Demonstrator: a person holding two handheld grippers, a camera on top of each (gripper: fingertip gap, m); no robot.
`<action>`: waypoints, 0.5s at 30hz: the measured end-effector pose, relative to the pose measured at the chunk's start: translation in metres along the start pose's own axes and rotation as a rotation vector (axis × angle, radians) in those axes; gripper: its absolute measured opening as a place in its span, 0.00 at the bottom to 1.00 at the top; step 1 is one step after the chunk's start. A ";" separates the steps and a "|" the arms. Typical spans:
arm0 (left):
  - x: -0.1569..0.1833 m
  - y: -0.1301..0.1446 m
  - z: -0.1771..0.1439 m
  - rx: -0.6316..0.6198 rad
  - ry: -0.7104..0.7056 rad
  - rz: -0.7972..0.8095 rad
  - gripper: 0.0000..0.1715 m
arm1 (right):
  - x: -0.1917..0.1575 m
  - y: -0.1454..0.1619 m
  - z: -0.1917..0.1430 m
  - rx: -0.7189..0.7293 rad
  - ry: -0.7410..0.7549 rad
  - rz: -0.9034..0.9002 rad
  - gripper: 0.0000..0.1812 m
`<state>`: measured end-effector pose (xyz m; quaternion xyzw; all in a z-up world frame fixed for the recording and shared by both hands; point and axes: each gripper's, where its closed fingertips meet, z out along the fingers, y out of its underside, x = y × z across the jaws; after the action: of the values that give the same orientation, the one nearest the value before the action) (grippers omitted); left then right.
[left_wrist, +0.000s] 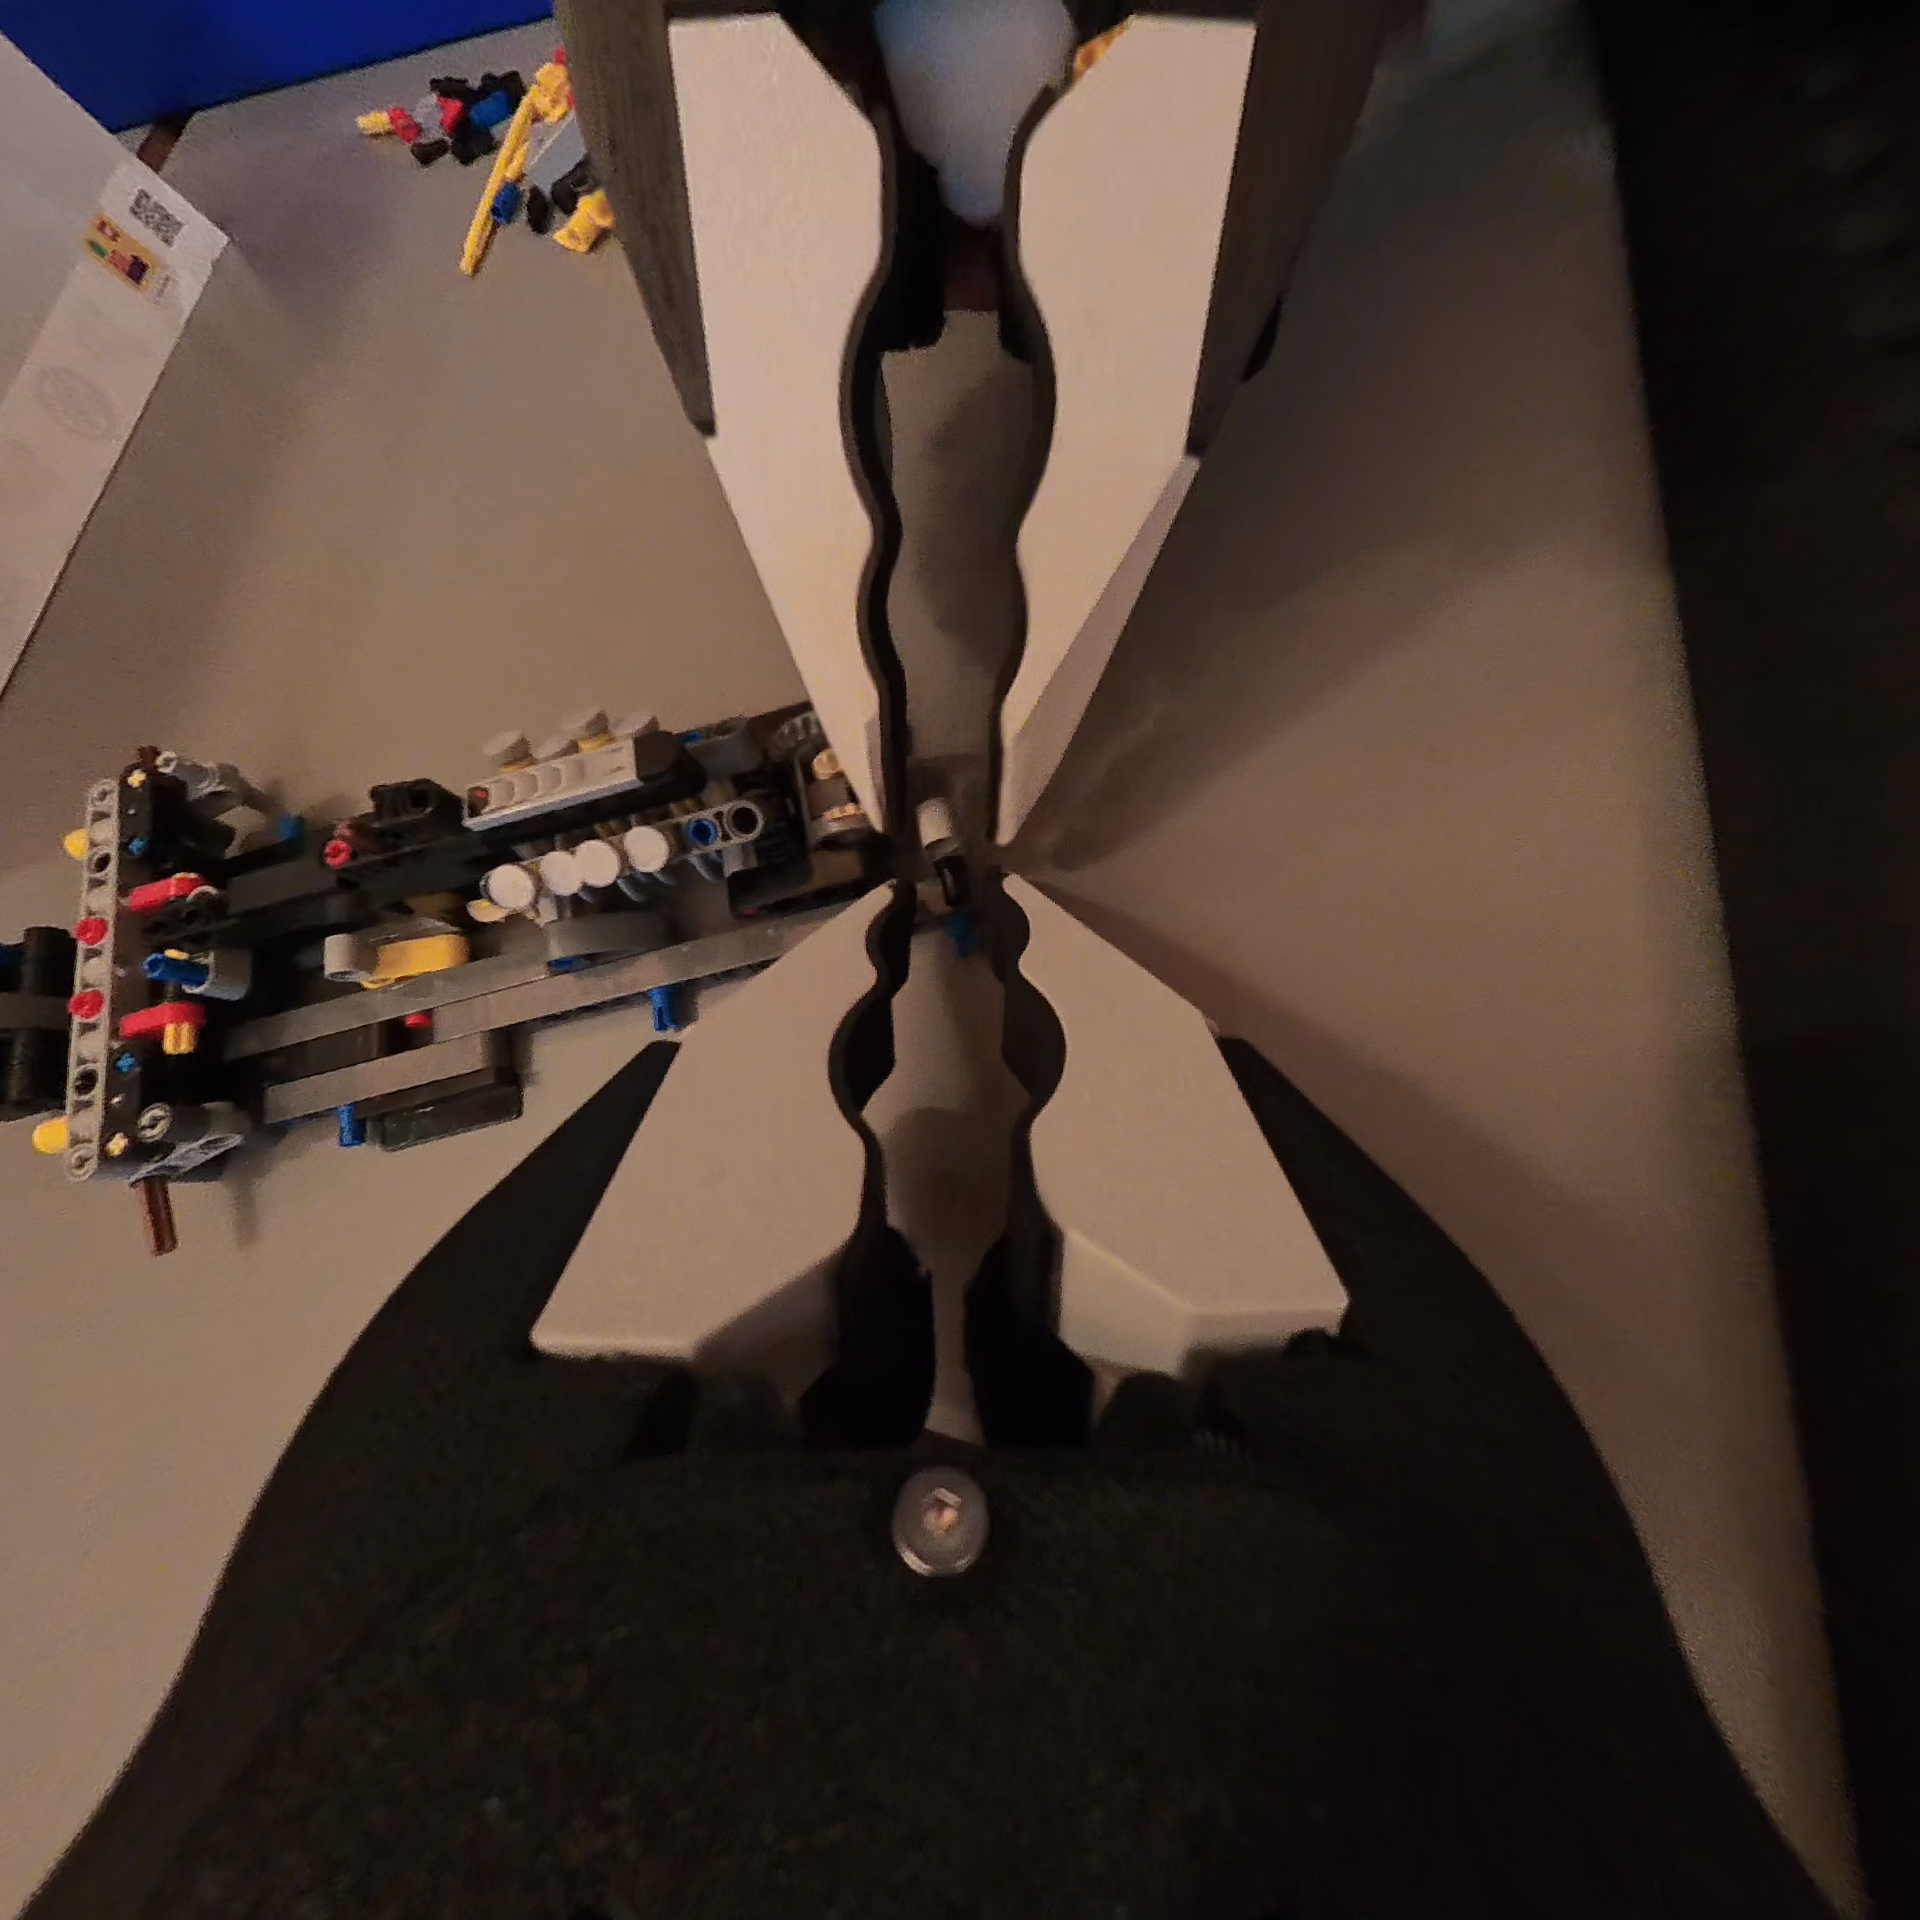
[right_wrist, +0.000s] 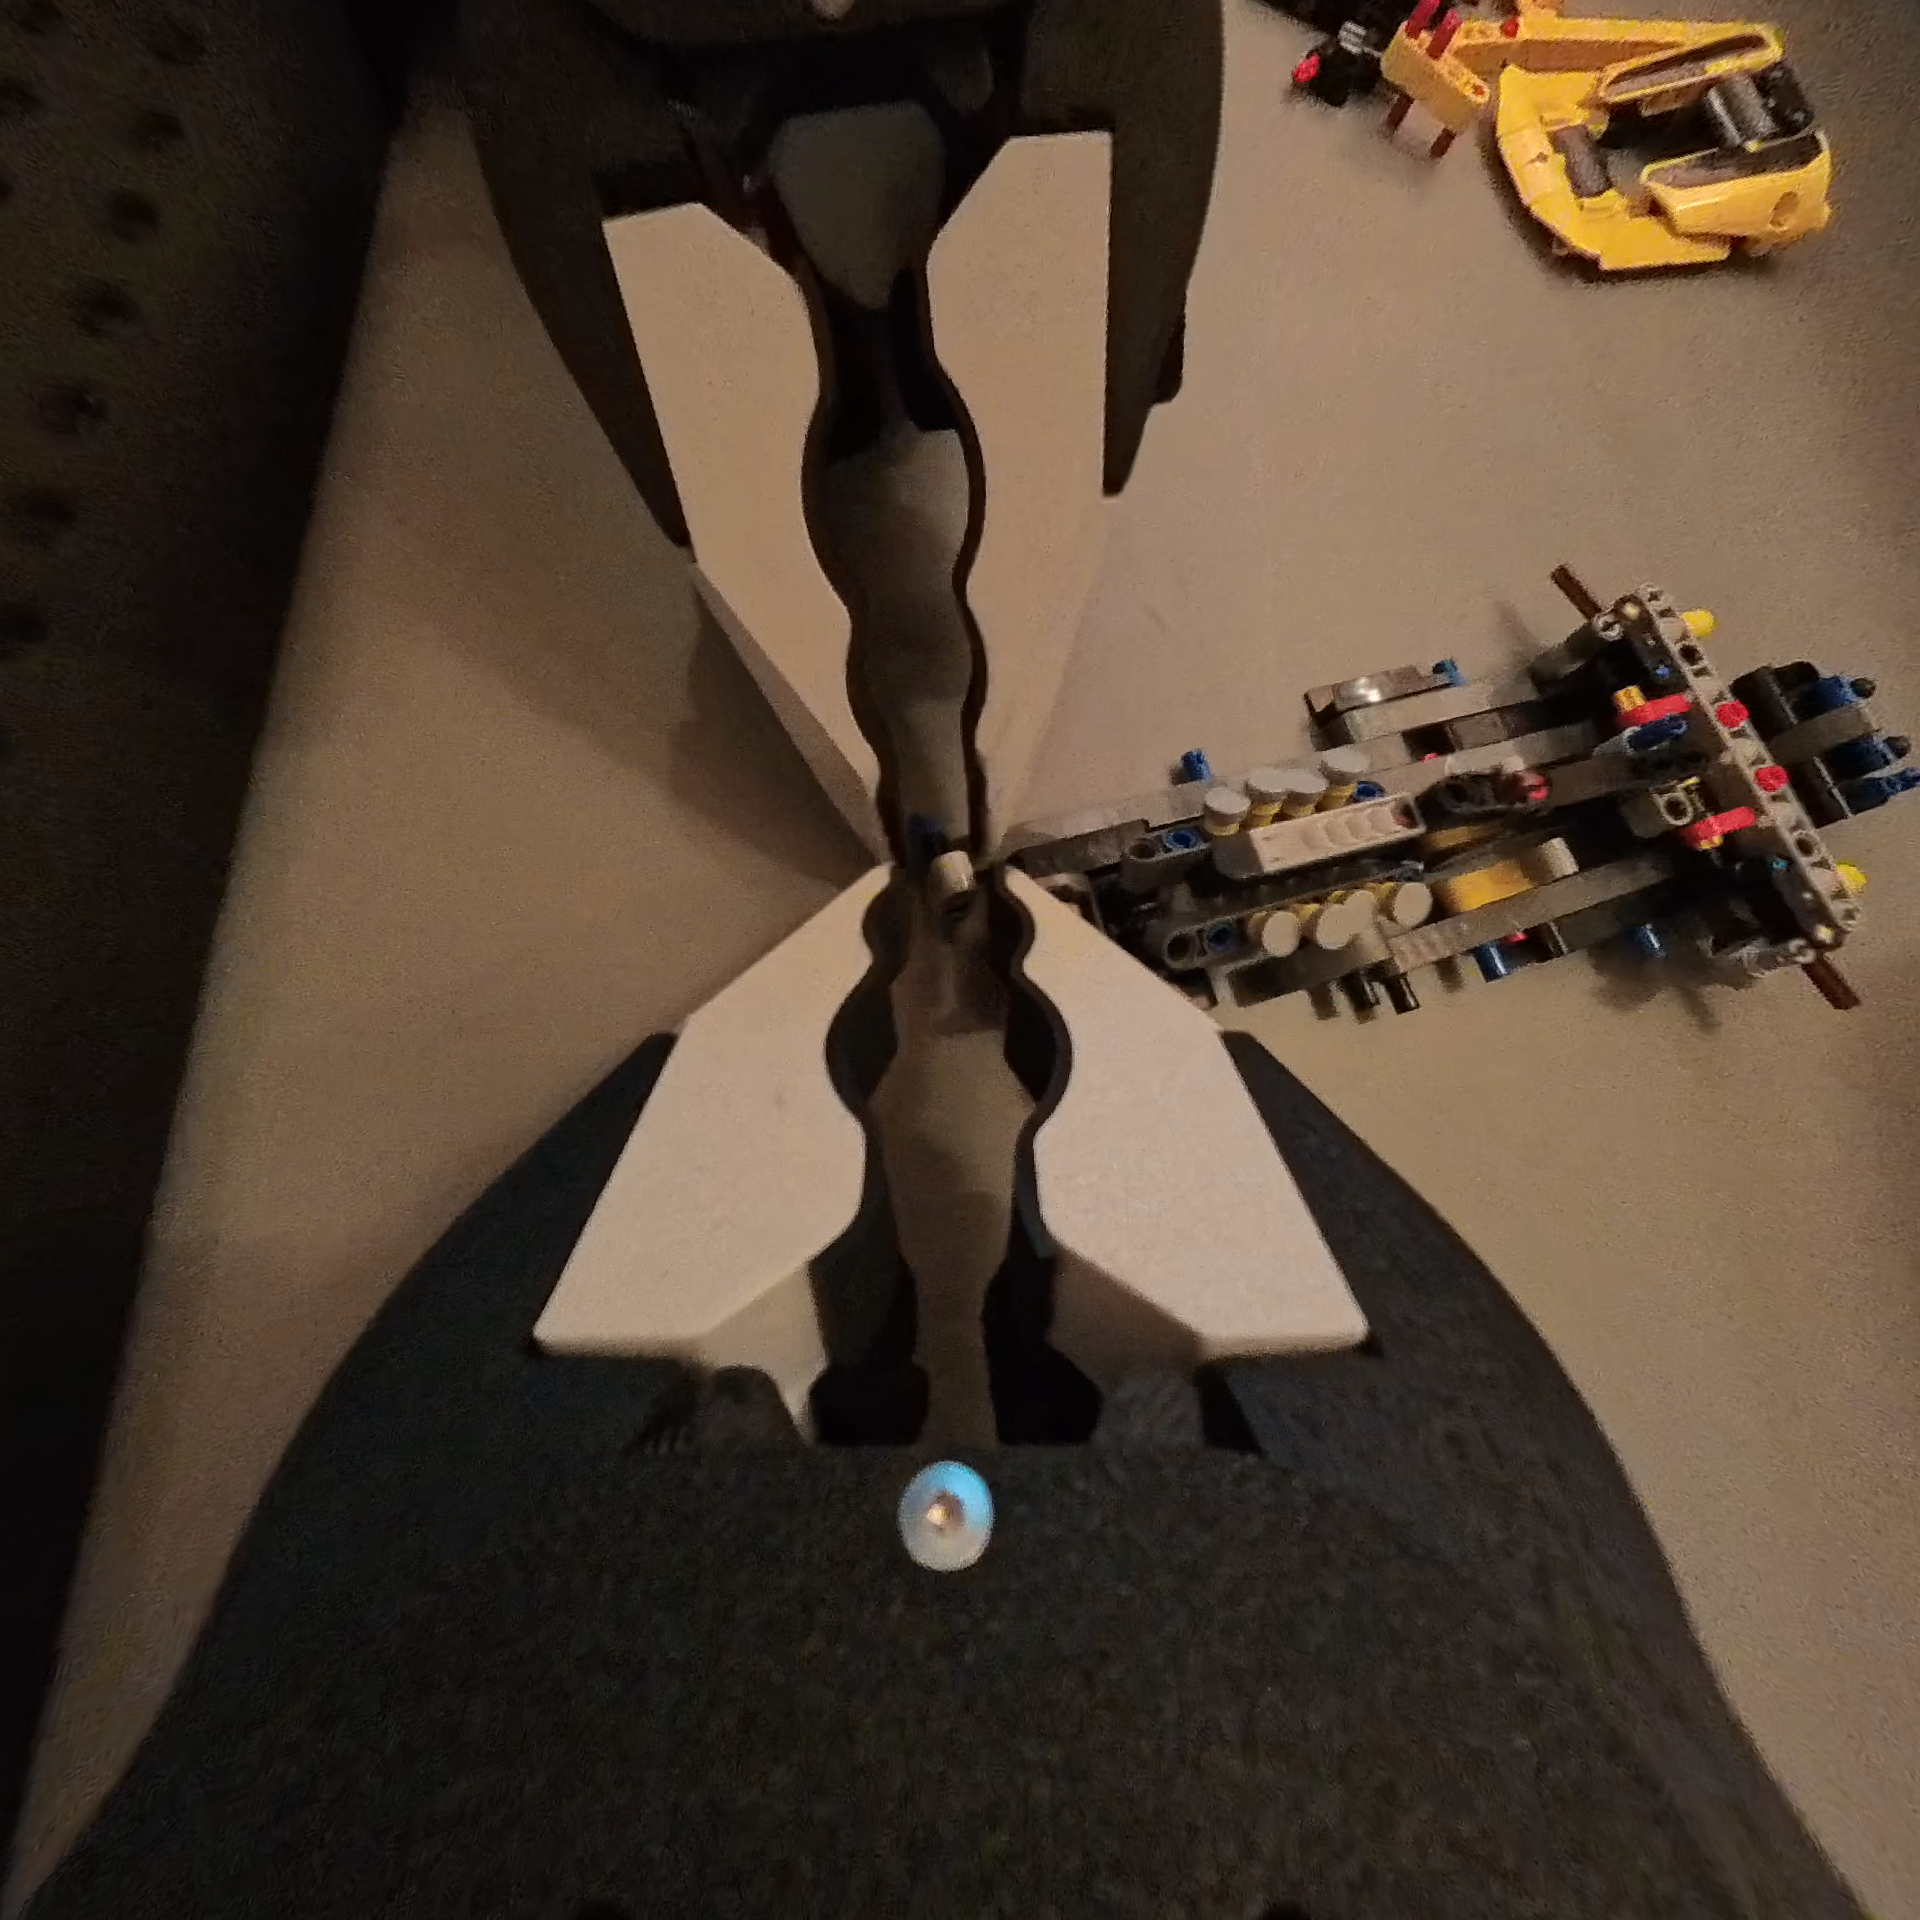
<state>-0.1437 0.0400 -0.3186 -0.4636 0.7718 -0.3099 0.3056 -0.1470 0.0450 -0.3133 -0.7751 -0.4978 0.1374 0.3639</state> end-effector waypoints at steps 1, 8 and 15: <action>0.001 0.000 0.001 -0.001 0.002 0.007 0.07 | 0.000 0.000 0.002 0.004 0.000 -0.008 0.05; 0.000 0.000 0.002 -0.021 -0.044 0.112 0.12 | -0.002 0.001 0.001 0.016 -0.054 0.039 0.04; -0.003 -0.008 -0.005 0.025 -0.063 0.090 0.13 | -0.007 -0.011 -0.006 0.123 -0.160 0.257 0.04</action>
<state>-0.1422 0.0402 -0.3088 -0.4341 0.7779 -0.2907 0.3492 -0.1540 0.0392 -0.3028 -0.7952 -0.4126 0.2744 0.3494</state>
